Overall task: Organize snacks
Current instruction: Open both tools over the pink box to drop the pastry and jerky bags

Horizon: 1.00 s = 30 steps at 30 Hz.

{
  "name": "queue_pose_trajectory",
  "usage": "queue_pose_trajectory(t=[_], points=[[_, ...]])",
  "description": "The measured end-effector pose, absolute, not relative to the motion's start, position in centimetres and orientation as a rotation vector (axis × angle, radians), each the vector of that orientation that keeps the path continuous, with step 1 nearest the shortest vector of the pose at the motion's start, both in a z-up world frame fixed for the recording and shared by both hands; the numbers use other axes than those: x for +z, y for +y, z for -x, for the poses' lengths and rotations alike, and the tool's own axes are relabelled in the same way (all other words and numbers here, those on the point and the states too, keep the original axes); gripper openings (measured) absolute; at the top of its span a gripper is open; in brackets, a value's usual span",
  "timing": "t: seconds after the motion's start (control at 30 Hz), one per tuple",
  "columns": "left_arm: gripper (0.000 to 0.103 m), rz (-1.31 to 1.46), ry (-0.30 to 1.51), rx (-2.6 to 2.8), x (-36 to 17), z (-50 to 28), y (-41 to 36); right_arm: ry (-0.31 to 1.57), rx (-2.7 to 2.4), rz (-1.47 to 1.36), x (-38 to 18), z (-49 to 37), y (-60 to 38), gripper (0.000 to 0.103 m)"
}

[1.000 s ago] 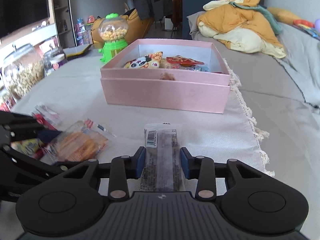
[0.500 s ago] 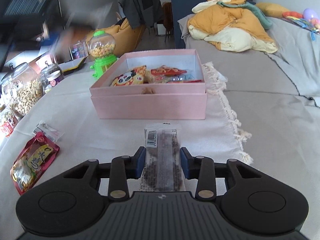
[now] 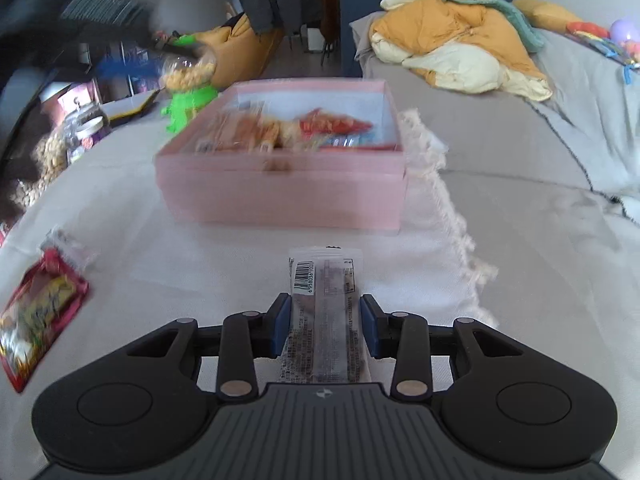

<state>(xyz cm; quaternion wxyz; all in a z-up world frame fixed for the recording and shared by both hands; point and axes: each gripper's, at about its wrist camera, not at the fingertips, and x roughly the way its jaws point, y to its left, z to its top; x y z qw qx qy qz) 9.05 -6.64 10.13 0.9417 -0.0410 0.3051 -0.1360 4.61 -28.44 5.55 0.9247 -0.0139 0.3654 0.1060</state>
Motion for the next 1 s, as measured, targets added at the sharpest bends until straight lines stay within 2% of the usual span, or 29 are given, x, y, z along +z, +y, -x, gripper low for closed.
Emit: queue_pose_trajectory(t=[0.33,0.4,0.47,0.53,1.0], points=[[0.057,0.026,0.717,-0.267,8.3,-4.6,-6.6,0.542,0.196,-0.003,20.5,-12.5,-26.9,0.037],[0.057,0.03,0.726,-0.252,8.1,-4.6,-6.3,0.549,0.201,0.004,21.3,-14.5,-26.2,0.043],[0.057,0.035,0.731,-0.247,7.9,-4.5,-5.7,0.598,0.188,-0.02,20.9,-16.1,-25.9,0.056],[0.057,0.026,0.729,-0.237,7.7,-4.4,-5.3,0.662,0.187,-0.038,19.7,-17.5,-25.5,0.061],[0.057,0.06,0.747,-0.19,5.5,-4.1,-0.9,0.852,0.285,-0.01,9.4,-12.9,-23.1,0.062]])
